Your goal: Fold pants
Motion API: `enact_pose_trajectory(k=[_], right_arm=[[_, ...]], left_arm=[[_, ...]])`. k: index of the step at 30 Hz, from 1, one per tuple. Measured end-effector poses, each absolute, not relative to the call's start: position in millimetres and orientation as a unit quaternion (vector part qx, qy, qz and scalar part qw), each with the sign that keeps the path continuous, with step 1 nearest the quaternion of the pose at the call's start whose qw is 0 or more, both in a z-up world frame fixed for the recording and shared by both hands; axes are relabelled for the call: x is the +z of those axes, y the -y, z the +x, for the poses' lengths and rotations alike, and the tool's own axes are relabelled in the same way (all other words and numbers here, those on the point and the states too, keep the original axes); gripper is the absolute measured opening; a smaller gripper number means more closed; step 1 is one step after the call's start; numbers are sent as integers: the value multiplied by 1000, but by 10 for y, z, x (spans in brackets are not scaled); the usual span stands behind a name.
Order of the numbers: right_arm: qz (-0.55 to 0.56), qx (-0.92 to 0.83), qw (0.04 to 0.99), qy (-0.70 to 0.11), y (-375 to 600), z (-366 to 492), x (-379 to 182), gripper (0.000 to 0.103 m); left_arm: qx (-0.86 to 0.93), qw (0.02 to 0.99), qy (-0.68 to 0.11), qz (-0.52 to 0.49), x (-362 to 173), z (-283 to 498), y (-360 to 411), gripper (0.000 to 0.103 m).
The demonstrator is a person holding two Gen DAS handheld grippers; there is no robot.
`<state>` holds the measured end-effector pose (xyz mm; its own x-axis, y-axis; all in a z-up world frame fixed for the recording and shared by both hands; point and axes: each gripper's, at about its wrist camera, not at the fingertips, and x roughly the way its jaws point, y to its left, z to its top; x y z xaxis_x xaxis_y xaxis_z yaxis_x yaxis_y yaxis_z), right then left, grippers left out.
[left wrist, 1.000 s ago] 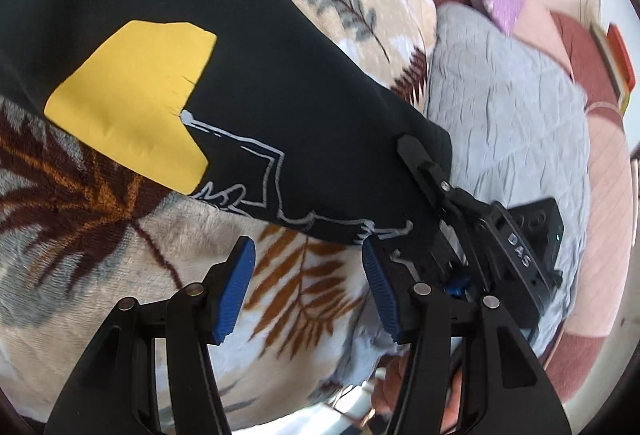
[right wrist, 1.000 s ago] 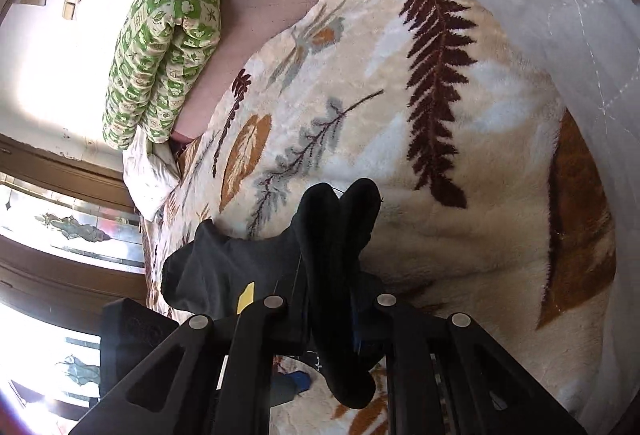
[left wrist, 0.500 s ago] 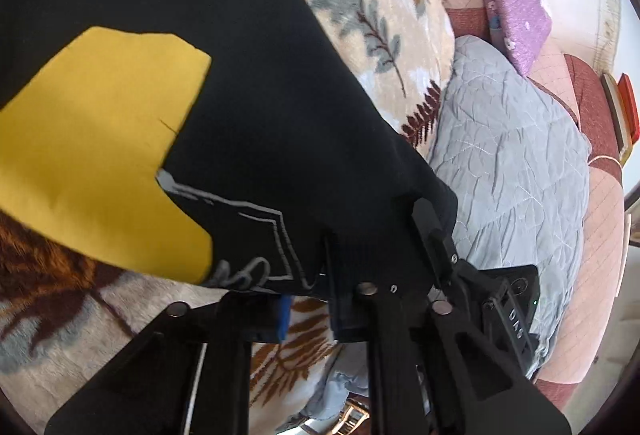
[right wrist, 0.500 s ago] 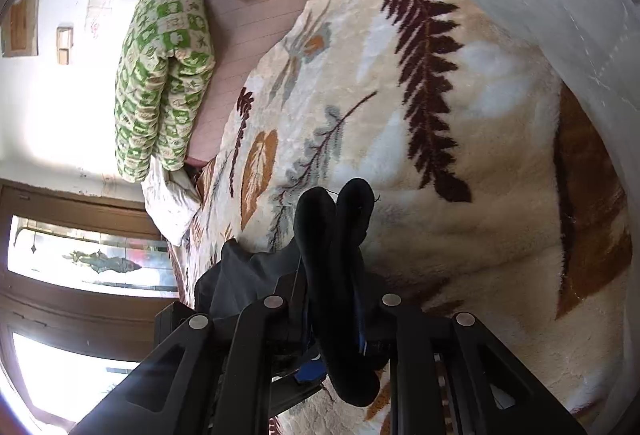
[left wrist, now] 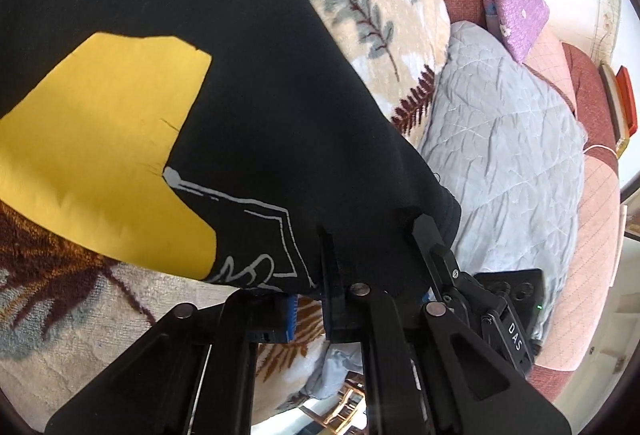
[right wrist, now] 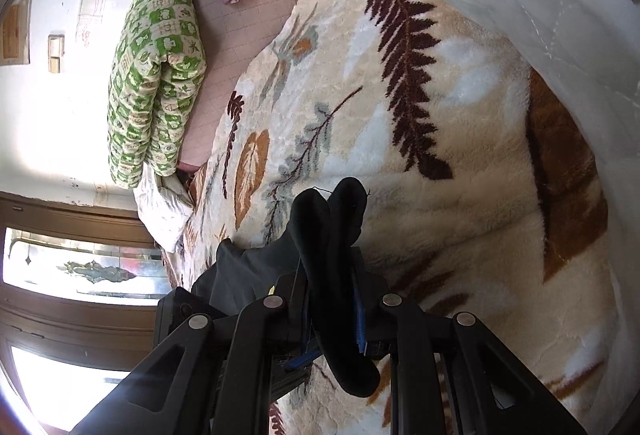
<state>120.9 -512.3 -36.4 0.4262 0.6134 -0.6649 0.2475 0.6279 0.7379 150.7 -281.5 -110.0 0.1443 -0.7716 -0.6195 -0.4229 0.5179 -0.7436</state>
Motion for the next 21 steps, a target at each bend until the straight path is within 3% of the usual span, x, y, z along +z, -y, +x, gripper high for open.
enact_pose_trajectory(k=[6, 11, 17, 20, 21], right_arm=[[376, 97, 737, -552, 5103, 1190, -397, 20], [380, 96, 730, -560, 5169, 1222, -509, 20], [374, 87, 726, -570, 5195, 1229, -593, 26], [367, 87, 730, -570, 5198, 1225, -595, 28], [358, 85, 736, -568, 5190, 1219, -582, 22]], left_arm=[[-127, 591, -643, -471, -1202, 1433, 2859, 8], [-122, 608, -640, -454, -1157, 1452, 2988, 14], [-125, 612, -644, -441, -1177, 1490, 3040, 14], [-140, 606, -659, -424, -1189, 1566, 3051, 7], [-147, 598, -662, -427, -1198, 1582, 3035, 6]])
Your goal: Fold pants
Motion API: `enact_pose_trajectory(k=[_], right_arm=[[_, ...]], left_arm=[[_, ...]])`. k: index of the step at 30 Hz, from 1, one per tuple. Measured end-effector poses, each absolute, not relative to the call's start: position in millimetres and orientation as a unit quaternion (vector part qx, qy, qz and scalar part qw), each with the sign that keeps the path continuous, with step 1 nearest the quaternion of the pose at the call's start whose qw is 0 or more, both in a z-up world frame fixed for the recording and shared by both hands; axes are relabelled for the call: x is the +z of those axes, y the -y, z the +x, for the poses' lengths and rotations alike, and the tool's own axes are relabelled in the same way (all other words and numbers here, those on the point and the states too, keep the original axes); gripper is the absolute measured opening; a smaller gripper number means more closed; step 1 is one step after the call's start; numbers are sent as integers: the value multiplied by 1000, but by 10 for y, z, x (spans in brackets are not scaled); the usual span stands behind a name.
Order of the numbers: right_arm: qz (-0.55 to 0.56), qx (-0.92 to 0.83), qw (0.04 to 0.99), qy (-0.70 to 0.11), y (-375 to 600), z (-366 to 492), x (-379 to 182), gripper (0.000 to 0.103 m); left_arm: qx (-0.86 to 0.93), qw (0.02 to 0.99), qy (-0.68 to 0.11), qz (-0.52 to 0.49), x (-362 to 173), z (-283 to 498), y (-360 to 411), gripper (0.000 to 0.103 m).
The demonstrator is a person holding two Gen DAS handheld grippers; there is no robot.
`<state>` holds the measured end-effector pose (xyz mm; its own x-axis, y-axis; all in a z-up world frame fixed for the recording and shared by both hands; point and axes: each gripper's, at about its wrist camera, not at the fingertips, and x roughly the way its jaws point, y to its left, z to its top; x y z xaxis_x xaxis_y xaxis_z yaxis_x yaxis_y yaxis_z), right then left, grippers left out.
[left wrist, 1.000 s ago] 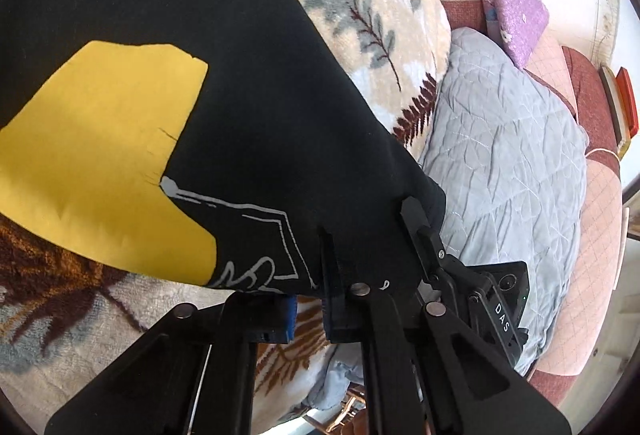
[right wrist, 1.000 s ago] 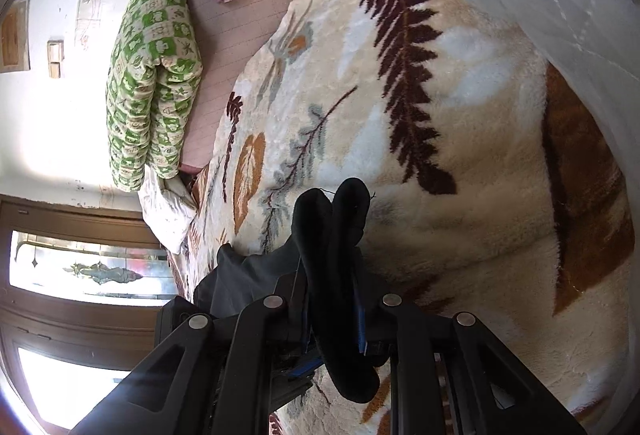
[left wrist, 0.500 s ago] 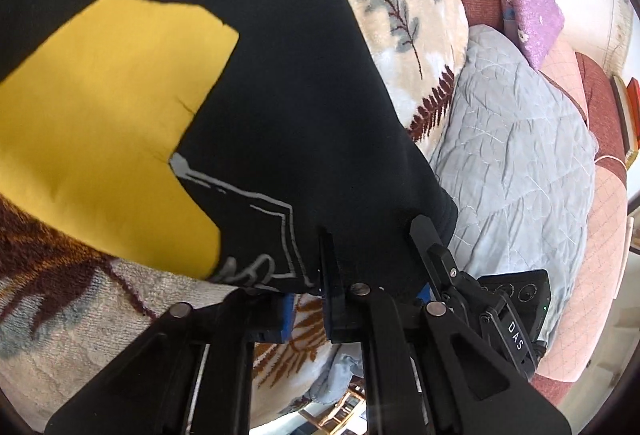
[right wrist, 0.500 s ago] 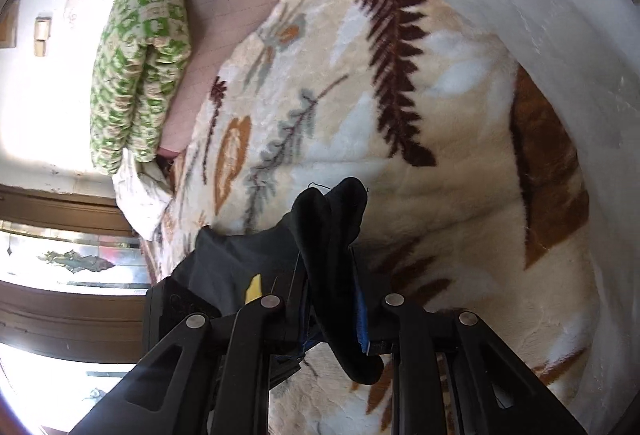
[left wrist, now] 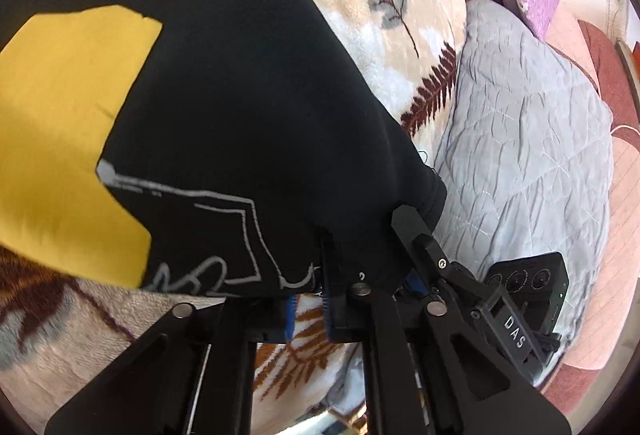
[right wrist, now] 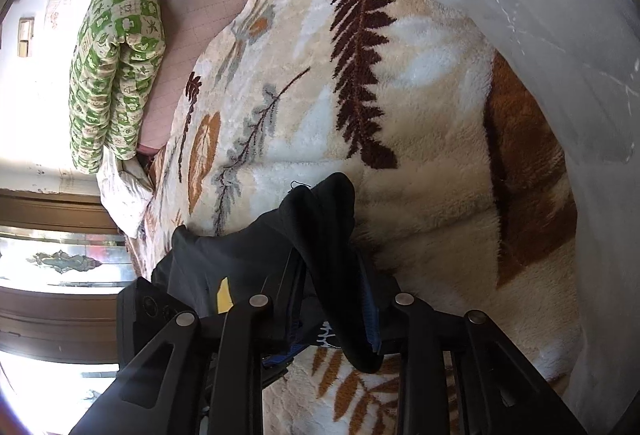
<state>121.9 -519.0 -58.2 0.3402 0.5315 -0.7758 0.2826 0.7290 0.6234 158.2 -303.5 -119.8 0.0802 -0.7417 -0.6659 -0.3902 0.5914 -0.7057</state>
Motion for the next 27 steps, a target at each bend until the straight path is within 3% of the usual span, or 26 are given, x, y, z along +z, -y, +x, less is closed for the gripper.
enact_pose_trajectory(k=[1, 4, 27], right_arm=[[350, 86, 742, -566, 5181, 1214, -561, 17], [329, 91, 756, -558, 5124, 1188, -470, 15], [267, 111, 795, -533, 4239, 1179, 419, 14]], left_arm=[[-151, 592, -664, -431, -1205, 1584, 3017, 6], [-164, 574, -667, -445, -1171, 1561, 2953, 6], [-192, 553, -627, -514, -764, 1512, 2035, 6]])
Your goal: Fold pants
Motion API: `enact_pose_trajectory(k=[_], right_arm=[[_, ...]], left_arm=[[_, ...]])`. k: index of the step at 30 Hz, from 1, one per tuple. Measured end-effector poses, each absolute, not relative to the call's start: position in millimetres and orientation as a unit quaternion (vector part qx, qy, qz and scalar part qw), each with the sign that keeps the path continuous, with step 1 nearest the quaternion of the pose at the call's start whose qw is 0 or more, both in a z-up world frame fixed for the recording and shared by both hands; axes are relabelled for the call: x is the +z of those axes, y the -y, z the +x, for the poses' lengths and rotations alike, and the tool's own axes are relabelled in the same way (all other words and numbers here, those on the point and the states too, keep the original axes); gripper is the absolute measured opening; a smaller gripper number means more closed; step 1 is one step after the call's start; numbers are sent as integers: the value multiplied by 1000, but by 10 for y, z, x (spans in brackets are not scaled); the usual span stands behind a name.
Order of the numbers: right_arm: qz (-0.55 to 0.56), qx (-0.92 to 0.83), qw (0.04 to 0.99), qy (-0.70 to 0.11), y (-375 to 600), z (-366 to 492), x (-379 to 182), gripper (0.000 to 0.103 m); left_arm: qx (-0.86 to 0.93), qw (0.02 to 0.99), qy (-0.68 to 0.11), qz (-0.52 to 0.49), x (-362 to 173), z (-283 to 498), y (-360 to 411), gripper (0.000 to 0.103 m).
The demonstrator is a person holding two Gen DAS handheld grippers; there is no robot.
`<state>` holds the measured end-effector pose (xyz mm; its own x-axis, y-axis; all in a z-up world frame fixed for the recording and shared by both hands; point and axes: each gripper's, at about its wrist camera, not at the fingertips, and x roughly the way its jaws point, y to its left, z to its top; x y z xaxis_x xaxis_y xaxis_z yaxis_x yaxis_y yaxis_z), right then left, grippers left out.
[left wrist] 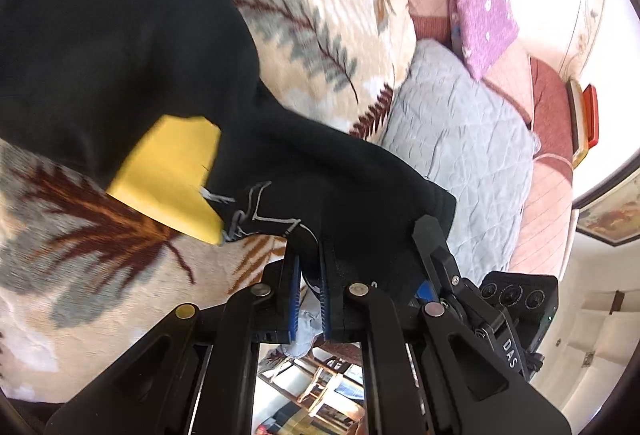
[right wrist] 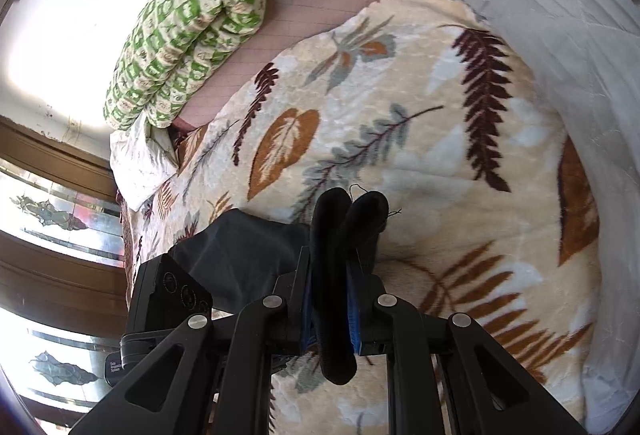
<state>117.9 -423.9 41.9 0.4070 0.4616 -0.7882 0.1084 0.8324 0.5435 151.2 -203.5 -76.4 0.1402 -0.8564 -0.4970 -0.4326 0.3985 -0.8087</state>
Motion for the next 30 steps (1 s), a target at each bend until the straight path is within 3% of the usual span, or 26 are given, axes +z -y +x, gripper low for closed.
enact_pose_trajectory(k=[13, 30], right_arm=[[265, 163, 776, -548, 3386, 1451, 227, 15], [329, 175, 707, -601, 2664, 1617, -701, 25]], left_arm=[[-148, 545, -620, -545, -1032, 1620, 1344, 6], [-107, 513, -637, -565, -1452, 1479, 659, 6]])
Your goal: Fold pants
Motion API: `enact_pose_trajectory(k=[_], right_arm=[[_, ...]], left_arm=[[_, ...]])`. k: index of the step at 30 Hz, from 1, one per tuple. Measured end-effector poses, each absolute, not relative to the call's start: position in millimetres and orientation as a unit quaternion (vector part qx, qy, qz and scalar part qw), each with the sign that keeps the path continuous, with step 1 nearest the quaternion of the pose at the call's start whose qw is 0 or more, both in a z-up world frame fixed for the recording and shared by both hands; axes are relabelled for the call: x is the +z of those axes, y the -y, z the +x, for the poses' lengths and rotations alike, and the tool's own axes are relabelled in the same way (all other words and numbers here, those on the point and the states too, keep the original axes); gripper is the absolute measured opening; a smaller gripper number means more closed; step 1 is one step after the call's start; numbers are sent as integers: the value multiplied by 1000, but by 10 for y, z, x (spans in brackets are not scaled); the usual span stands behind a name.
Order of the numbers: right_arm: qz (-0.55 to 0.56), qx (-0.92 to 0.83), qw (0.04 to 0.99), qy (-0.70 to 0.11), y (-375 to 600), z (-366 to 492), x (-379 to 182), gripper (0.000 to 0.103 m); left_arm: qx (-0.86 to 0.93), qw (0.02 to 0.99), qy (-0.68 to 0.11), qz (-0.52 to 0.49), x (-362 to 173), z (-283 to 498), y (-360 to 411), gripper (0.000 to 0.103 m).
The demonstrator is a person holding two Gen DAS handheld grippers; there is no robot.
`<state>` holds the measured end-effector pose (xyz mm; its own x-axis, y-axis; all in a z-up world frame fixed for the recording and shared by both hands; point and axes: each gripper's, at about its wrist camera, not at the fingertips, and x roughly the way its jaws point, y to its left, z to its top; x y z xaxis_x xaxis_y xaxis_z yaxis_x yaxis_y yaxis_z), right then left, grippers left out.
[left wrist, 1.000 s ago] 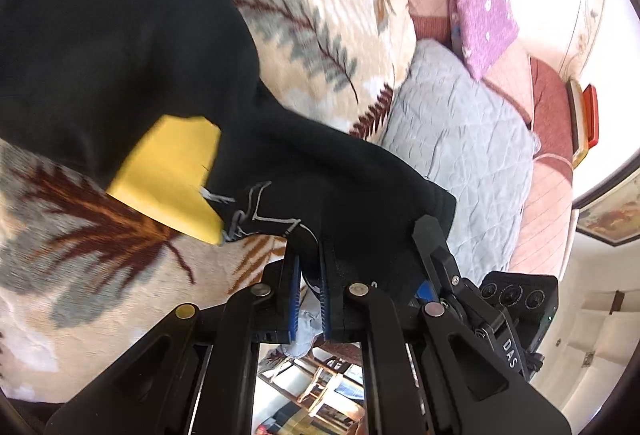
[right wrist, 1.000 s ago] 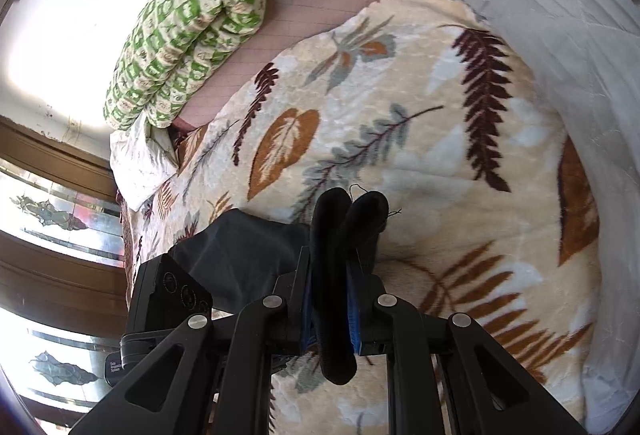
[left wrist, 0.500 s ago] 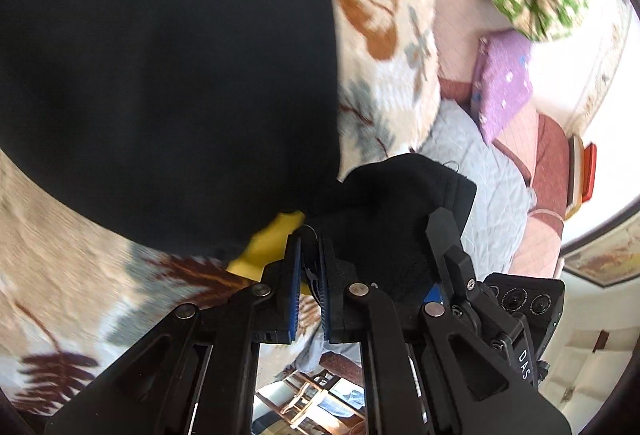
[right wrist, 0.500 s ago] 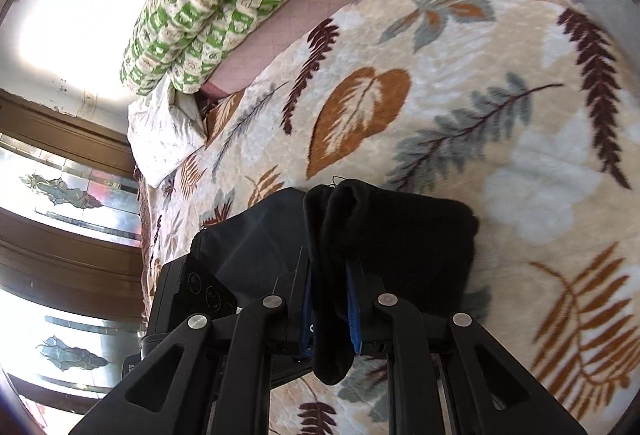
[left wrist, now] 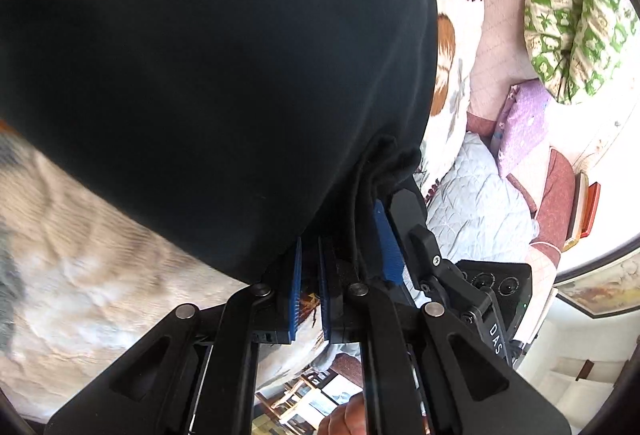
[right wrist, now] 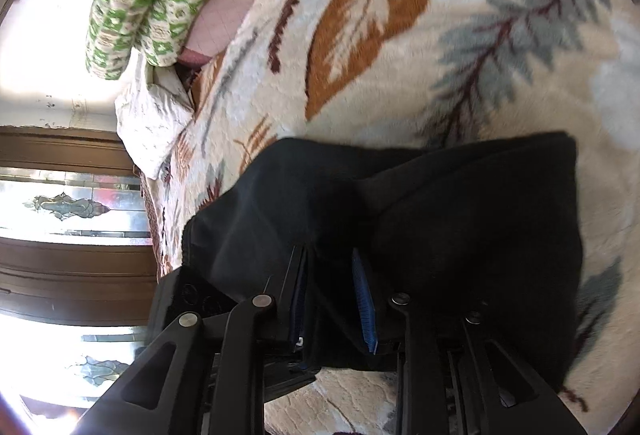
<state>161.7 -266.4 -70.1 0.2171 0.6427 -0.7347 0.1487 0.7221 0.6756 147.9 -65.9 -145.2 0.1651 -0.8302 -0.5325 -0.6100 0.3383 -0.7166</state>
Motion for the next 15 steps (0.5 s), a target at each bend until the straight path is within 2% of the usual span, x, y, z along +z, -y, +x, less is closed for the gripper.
enact_pose_trajectory(k=[3, 6, 8, 9, 10, 11, 12, 13, 15], right_arm=[[313, 165, 717, -600, 2587, 1637, -669, 25], [299, 167, 744, -574, 2616, 1577, -369, 27], [310, 178, 763, -539, 2733, 1465, -111, 35], [319, 179, 772, -520, 2808, 1397, 4, 44], [328, 176, 783, -499, 2909, 1293, 123, 53], [337, 174, 791, -480, 3010, 1180, 211, 57], [350, 171, 796, -463, 3123, 1045, 261, 65], [361, 167, 796, -456, 3196, 953, 259, 67], [396, 157, 787, -446, 3338, 751, 145, 67]], left_arm=[[-102, 532, -641, -544, -1357, 1456, 590, 6], [-108, 564, -645, -504, -1172, 1423, 567, 6], [-118, 590, -644, -473, -1001, 1445, 570, 6], [-122, 603, -644, -454, -920, 1480, 582, 8], [-128, 618, -644, -432, -828, 1531, 597, 14], [-133, 634, -647, -403, -730, 1597, 639, 19], [-137, 646, -651, -375, -647, 1666, 699, 33], [-141, 654, -654, -352, -597, 1730, 736, 46], [-144, 663, -658, -326, -534, 1809, 810, 52]])
